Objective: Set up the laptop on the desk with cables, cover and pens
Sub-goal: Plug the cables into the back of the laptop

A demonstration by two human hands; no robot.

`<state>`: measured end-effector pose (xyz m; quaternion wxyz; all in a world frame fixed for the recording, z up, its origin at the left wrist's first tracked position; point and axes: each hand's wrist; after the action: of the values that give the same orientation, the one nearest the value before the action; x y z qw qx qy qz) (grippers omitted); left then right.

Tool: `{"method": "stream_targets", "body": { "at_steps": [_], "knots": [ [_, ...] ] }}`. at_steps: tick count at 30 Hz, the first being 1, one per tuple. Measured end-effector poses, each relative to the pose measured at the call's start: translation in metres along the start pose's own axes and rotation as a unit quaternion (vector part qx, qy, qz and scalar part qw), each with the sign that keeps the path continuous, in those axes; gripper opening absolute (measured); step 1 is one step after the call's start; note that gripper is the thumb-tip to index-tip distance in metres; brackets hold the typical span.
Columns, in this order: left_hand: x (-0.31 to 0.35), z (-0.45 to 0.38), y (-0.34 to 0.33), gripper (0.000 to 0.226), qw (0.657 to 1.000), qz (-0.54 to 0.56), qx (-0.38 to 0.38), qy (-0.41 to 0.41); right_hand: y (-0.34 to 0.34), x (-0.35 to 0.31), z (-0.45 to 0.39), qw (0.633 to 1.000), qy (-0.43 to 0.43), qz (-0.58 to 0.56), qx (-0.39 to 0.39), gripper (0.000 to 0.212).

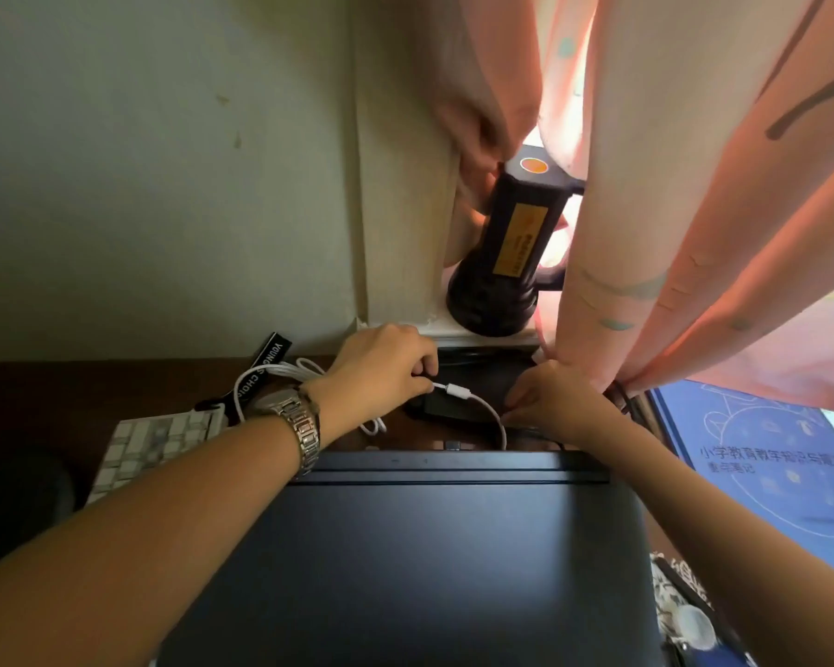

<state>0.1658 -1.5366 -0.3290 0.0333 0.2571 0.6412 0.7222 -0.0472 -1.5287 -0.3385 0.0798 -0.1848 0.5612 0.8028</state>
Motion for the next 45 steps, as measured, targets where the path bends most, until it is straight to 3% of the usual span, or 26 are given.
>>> {"method": "stream_targets", "body": {
  "at_steps": [6,17,21,26,35,41,45],
  "knots": [
    [0.002,-0.006,-0.013,0.013,0.999,0.034,-0.031,0.010,-0.006,0.002,-0.013,1.000,0.001,-0.026,-0.017,0.021],
    [-0.003,0.007,-0.004,0.014,0.997,0.068,-0.006,0.027,-0.011,0.000,-0.020,0.999,0.005,-0.007,-0.053,0.004],
    [-0.003,0.019,0.002,0.016,0.991,0.127,0.012,0.032,-0.001,-0.005,-0.009,0.992,0.000,-0.119,-0.041,0.016],
    [0.011,0.037,-0.001,0.019,0.965,0.257,0.028,0.053,0.016,-0.028,0.007,0.957,0.013,-0.287,-0.029,0.003],
    [0.026,0.052,-0.005,0.021,0.919,0.377,0.029,0.109,0.027,-0.063,0.011,0.930,0.022,-0.367,-0.017,0.016],
    [0.027,0.051,-0.004,0.018,0.873,0.464,0.054,0.139,0.025,-0.057,0.021,0.884,-0.015,-0.463,-0.060,0.023],
    [0.028,0.052,-0.003,0.017,0.880,0.453,0.062,0.130,0.021,-0.050,0.030,0.886,-0.019,-0.456,-0.082,0.012]
  ]
}}
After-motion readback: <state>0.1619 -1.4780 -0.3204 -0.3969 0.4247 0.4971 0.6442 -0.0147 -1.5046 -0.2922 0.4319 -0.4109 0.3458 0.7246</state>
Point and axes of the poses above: each hand's wrist, its own z-axis away from the middle knuckle, its own y-axis out of the back of the hand, x = y × z, and after that the axes turned 2 degrees about -y, right-handed
